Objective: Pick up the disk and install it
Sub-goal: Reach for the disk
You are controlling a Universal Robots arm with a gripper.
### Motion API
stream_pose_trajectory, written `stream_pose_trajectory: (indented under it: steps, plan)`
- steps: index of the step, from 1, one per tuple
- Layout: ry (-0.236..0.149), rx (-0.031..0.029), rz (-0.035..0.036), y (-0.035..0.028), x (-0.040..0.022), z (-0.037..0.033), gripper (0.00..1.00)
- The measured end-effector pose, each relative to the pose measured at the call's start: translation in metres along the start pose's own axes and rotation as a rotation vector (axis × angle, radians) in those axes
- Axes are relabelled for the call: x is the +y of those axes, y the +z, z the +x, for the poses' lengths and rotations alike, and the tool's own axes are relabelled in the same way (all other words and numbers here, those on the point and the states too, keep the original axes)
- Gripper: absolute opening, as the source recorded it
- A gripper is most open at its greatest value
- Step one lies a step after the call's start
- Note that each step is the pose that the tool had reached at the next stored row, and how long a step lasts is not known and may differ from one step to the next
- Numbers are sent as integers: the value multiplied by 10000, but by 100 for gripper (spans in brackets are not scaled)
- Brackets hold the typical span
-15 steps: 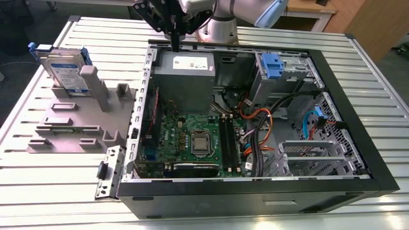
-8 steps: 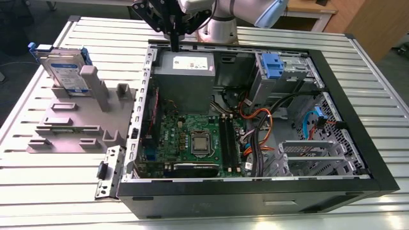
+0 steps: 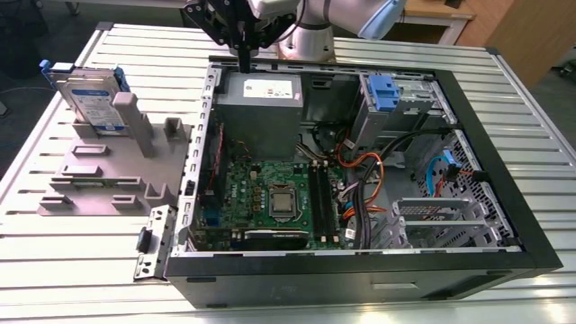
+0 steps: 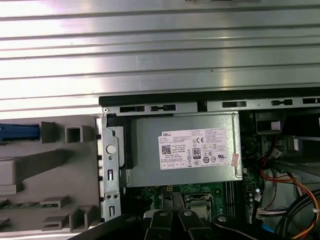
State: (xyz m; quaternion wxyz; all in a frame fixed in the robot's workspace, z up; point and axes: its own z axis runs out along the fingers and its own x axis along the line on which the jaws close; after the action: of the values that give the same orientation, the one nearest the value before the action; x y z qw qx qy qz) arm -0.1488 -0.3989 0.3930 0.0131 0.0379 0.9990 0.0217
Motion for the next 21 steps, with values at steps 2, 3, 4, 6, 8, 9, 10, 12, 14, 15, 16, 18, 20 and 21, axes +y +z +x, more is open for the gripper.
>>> stream_pose_trajectory:
  steps: [2, 3, 4, 6, 8, 9, 10, 12, 14, 15, 16, 18, 20, 21]
  plan:
    - [-1, 0, 0, 0, -1, 9, 11]
    - [-1, 0, 0, 0, -1, 14, 11]
    - [0, 0, 0, 0, -1, 18, 11]
    - [0, 0, 0, 0, -2, 27, 11]
    - [0, 0, 0, 1, -3, 34, 11]
    - [0, 0, 0, 1, -3, 37, 11]
    - [0, 0, 0, 1, -3, 41, 11]
    - [0, 0, 0, 1, -4, 47, 11]
    - [0, 0, 0, 1, -4, 55, 11]
    - [0, 0, 0, 1, -5, 58, 11]
    - [0, 0, 0, 1, -5, 62, 11]
    - [0, 0, 0, 1, -5, 70, 11]
    - [-1, 0, 0, 2, -6, 79, 11]
    - [0, 0, 0, 1, -7, 84, 11]
